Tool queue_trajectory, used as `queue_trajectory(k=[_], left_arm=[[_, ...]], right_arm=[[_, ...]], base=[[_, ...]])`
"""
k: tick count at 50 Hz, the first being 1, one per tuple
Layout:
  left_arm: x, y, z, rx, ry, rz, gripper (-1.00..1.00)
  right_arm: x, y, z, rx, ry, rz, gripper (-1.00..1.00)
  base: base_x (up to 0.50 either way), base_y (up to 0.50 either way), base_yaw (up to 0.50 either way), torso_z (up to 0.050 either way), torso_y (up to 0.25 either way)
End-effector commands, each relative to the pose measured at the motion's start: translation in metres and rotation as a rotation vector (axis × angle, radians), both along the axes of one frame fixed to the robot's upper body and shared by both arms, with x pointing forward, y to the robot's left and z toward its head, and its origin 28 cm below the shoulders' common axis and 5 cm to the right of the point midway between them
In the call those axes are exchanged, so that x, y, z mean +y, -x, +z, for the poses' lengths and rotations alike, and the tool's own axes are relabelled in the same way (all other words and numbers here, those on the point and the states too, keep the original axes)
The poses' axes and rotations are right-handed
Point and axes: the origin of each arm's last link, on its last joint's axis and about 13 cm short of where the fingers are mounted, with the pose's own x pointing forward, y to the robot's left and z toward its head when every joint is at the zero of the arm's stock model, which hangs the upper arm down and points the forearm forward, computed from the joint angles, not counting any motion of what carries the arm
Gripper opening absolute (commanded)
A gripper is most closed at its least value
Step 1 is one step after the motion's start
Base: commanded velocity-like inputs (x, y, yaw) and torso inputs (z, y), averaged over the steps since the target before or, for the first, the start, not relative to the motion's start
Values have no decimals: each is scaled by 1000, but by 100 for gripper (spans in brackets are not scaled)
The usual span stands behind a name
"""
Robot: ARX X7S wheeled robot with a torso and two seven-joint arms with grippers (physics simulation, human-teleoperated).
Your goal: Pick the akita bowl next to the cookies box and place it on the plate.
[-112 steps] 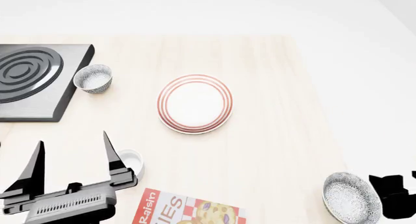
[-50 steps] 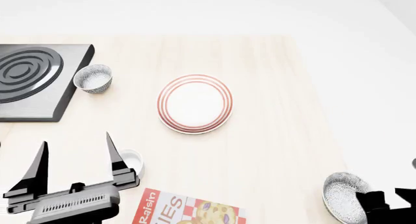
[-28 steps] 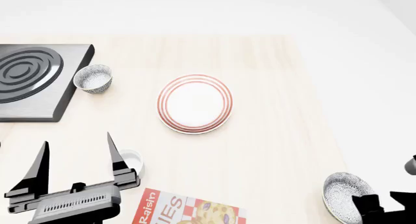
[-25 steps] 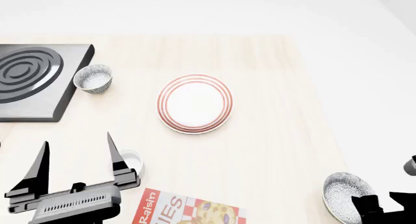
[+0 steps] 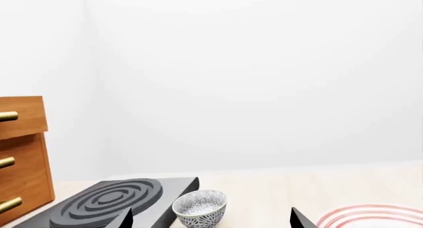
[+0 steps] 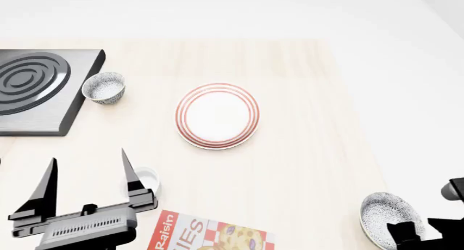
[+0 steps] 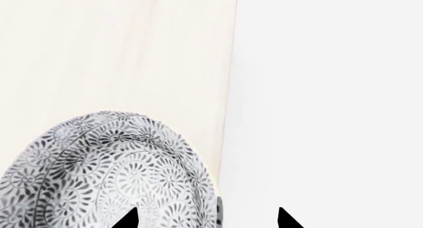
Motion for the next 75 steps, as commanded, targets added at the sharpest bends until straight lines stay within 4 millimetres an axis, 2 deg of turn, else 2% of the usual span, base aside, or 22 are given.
queue_trajectory(k=[1, 19, 20, 25, 33, 40, 41, 46, 47, 50, 55, 56, 57, 58, 60, 61, 62, 66, 67, 68, 72, 75], left_arm=[[0, -1, -2, -13, -6, -3, 100], [-3, 2, 2, -10, -10, -7, 100], [-3, 2, 2, -10, -9, -5, 100], [-3, 2, 2, -8, -9, -7, 100], [-3, 3, 3, -8, -9, -10, 100], [-3, 2, 2, -8, -9, -12, 100], [-3, 2, 2, -9, -8, -11, 100], [-3, 1, 1, -8, -8, -12, 100], [-3, 1, 0, -8, -9, -13, 100], [-3, 1, 0, -8, -6, -14, 100], [-3, 2, 0, -6, -5, -14, 100], [-3, 2, 0, -7, -4, -14, 100], [-3, 2, 0, -6, -3, -14, 100], [-3, 2, 1, -6, -3, -14, 100], [-3, 2, 1, -4, -2, -15, 100], [-3, 2, 1, -3, -4, -14, 100], [-4, 2, 1, -1, -2, -17, 100], [-4, 3, 2, -2, -3, -19, 100], [-4, 3, 2, -3, -1, -20, 100], [-4, 3, 2, -2, -1, -20, 100], [-4, 3, 2, -2, 0, -24, 100], [-4, 3, 2, -1, 2, -25, 100]], right_arm=[[0, -2, -7, -10, -11, 10, 100], [5, -5, -16, 7, -9, 48, 100], [5, -5, -16, 4, 2, 54, -100], [4, -4, -11, -14, 68, 63, -100], [10, 2, 17, -138, 261, 164, -100], [21, 10, 47, -338, 391, 294, -100], [25, 13, 54, -391, 495, 345, -100], [33, 14, 77, -517, 523, 347, -100], [39, 14, 88, -622, 630, 344, -100], [51, 10, 107, -762, 688, 303, -100], [70, 5, 118, -945, 689, 453, -100], [63, 6, 100, -848, 702, 472, -100], [70, 5, 85, -789, 691, 530, -100], [69, -10, 79, -764, 662, 508, -100], [90, -31, 117, -1074, 614, 538, -100], [100, -41, 130, -1217, 597, 461, -100], [106, -53, 128, -1256, 602, 467, -100], [113, -78, 126, -1181, 623, 431, -100], [119, -88, 131, -1161, 538, 425, -100], [123, -93, 133, -1230, 585, 497, -100], [135, -113, 147, -1262, 461, 417, -100], [151, -132, 151, -1266, 395, 448, -100]], base=[[0, 0, 0, 0, 0], [0, 0, 0, 0, 0], [0, 0, 0, 0, 0], [0, 0, 0, 0, 0], [0, 0, 0, 0, 0], [0, 0, 0, 0, 0], [0, 0, 0, 0, 0], [0, 0, 0, 0, 0], [0, 0, 0, 0, 0], [0, 0, 0, 0, 0], [0, 0, 0, 0, 0], [0, 0, 0, 0, 0], [0, 0, 0, 0, 0], [0, 0, 0, 0, 0], [0, 0, 0, 0, 0], [0, 0, 0, 0, 0], [0, 0, 0, 0, 0], [0, 0, 0, 0, 0], [0, 0, 0, 0, 0], [0, 0, 0, 0, 0], [0, 0, 0, 0, 0], [0, 0, 0, 0, 0]])
